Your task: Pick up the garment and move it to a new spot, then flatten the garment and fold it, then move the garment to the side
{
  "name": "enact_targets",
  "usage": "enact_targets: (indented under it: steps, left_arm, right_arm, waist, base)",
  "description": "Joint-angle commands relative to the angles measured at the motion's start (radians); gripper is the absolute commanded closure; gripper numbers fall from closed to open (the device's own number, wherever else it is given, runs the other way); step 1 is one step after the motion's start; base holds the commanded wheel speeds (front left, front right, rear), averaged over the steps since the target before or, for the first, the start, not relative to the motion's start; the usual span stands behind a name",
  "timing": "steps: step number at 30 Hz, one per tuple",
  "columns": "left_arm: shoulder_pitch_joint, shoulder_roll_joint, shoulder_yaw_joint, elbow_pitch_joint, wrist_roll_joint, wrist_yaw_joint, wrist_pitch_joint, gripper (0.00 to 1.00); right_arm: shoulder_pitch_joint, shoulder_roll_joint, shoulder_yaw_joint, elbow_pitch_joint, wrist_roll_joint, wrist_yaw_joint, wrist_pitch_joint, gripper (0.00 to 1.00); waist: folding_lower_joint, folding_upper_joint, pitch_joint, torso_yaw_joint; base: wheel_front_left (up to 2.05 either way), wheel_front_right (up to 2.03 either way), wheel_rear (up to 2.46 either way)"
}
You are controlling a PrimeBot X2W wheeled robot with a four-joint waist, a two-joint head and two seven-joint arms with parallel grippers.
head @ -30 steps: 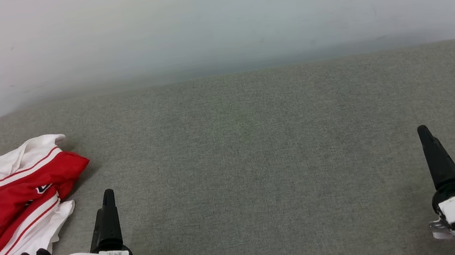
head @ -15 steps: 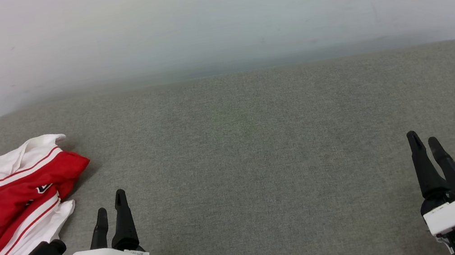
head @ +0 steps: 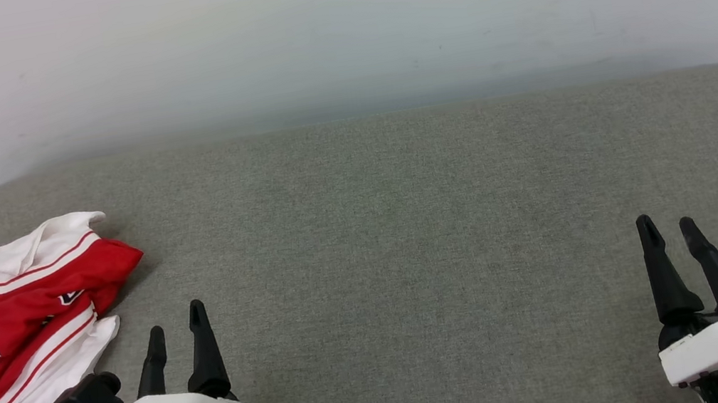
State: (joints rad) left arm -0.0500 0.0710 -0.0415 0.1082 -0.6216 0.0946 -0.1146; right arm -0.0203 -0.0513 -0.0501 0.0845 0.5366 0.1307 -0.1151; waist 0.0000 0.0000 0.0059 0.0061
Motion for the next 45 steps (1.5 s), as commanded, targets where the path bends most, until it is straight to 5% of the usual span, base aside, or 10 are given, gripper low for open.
enact_targets:
  steps: [1, 26, 45]
  left_arm:
    - [-0.005, 0.009, -0.007, -0.016, 0.031, 0.006, -0.011, 0.0]
    - [0.017, 0.021, -0.06, -0.046, 0.29, 0.049, -0.075, 0.0]
    - [0.037, 0.007, -0.061, -0.057, 0.431, 0.04, -0.115, 0.0]
  right_arm:
    - [-0.003, 0.001, 0.002, -0.017, -0.034, 0.0, -0.01, 0.0]
    - [0.017, 0.001, 0.014, -0.049, -0.283, 0.0, -0.075, 0.0]
    - [0.038, 0.002, 0.022, -0.064, -0.405, 0.0, -0.115, 0.0]
  waist:
    - [0.0, 0.0, -0.001, 0.0]
    - [0.0, 0.0, -0.002, -0.003]
    - [0.0, 0.0, -0.005, -0.003]
  base:
    - [0.0, 0.0, 0.0]
    - [0.0, 0.0, 0.0]
    - [0.0, 0.0, 0.0]
